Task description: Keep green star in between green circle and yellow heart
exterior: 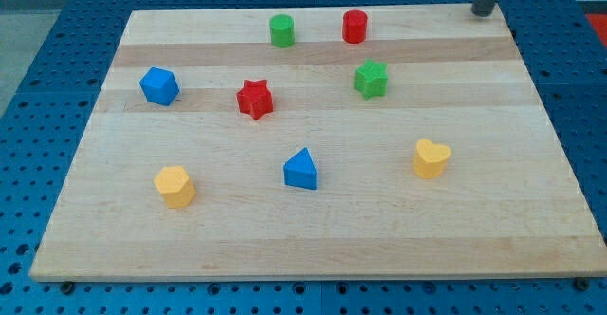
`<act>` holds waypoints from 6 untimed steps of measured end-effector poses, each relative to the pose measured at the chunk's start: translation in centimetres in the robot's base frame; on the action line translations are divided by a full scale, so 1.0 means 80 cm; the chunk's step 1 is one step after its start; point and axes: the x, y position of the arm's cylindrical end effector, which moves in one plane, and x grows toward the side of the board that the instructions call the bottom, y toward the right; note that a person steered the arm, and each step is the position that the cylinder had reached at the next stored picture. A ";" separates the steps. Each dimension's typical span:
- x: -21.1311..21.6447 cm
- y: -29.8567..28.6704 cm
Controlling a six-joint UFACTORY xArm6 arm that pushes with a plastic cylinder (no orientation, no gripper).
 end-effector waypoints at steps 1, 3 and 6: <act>0.002 -0.103; 0.008 -0.134; 0.073 -0.177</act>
